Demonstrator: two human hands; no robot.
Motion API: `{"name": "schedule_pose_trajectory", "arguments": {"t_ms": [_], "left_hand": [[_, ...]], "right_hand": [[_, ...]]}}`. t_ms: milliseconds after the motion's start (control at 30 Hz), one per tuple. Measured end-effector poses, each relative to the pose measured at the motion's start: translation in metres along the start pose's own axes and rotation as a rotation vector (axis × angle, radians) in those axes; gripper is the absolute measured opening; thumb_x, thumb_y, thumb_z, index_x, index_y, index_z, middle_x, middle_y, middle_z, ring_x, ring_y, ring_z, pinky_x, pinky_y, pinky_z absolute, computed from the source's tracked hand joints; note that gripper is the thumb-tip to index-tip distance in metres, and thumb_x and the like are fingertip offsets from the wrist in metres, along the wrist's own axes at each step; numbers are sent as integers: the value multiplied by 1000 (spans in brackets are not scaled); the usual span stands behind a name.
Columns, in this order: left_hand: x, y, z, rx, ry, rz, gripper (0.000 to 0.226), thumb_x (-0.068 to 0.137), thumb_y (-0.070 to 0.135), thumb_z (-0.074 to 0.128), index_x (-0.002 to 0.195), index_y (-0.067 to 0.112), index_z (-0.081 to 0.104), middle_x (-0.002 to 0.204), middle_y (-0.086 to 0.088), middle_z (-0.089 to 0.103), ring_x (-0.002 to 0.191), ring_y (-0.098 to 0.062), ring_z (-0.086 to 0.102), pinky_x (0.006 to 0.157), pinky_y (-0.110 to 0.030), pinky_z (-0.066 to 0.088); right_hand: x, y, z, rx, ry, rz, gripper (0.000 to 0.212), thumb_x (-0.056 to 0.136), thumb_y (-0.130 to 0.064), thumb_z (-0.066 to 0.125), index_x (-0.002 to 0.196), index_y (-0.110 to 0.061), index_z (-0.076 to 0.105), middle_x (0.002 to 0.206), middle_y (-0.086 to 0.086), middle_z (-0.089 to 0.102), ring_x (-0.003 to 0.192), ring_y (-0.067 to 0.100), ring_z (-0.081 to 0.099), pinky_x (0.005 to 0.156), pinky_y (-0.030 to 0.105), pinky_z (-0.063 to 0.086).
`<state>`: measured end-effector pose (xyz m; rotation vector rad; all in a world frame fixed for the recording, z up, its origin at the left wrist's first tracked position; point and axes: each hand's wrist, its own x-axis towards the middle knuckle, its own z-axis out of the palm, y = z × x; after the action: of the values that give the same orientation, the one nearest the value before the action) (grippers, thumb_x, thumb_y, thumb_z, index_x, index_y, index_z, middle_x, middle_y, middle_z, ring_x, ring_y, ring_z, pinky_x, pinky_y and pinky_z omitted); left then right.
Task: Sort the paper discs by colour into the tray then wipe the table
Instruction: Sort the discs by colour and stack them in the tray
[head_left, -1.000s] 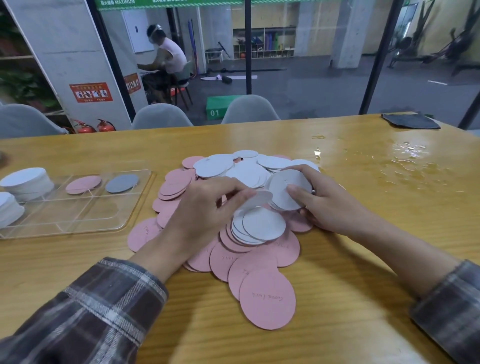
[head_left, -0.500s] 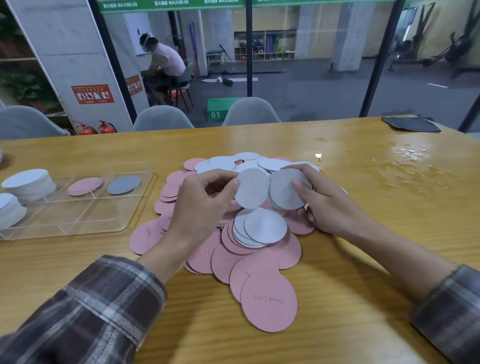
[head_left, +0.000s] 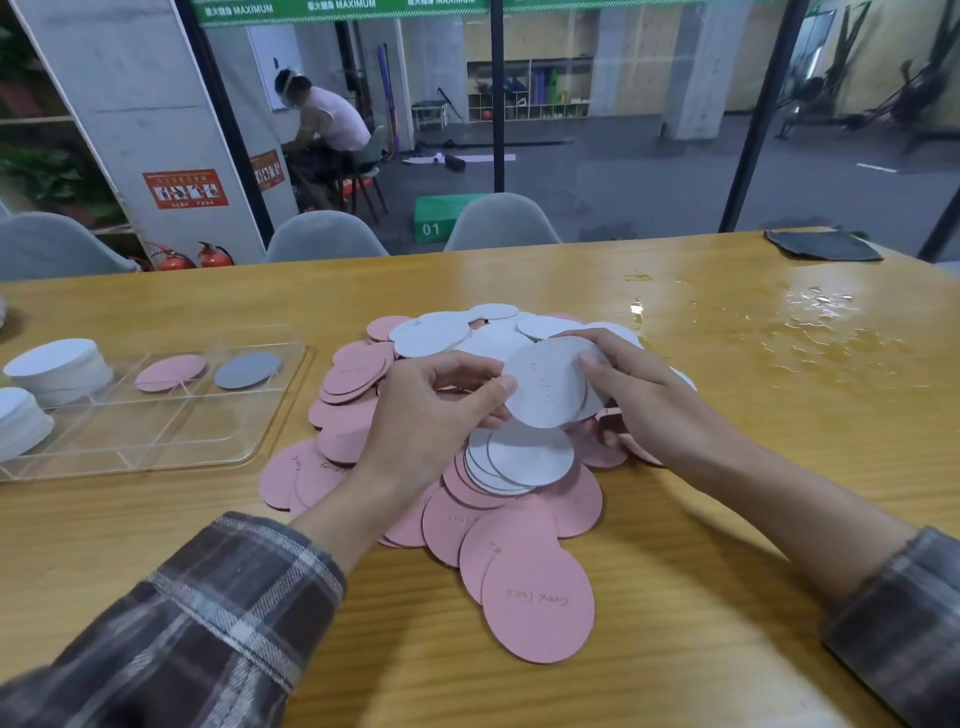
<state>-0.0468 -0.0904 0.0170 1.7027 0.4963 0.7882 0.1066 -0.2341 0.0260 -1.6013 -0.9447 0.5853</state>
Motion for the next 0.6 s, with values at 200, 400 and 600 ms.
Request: {"name": "schedule_pose_trajectory", "arguments": {"t_ms": [200,400,600], "left_hand": [[-2,2,5,-16,17,27,17,83,7,86,96,3,76,76,-11,76,67,-23,77,64,-24,61],[-4,2,3,54,-3,87,14,84,11,86,94,8,76,75,-10,75,68,-23,77,66,-28,63],[-5,-1,3,183,-18,168,16,84,22,87,97,21,78,79,3,74,72,-11,71,70,-24,59]], "right_hand": [[-6,-7,9,-55,-56,-50,25,106,-32,53,129,-24,59,82,6,60,52,13,50,46,21,40],[-5,-3,11,-56,-64,-40,26,106,-22,55,132,-21,57,77,2,58,48,11,48,45,21,40],[-5,-6,10,-106,-63,-64,20,108,-22,50,126,-22,58,75,9,54,50,17,45,43,24,36]]}}
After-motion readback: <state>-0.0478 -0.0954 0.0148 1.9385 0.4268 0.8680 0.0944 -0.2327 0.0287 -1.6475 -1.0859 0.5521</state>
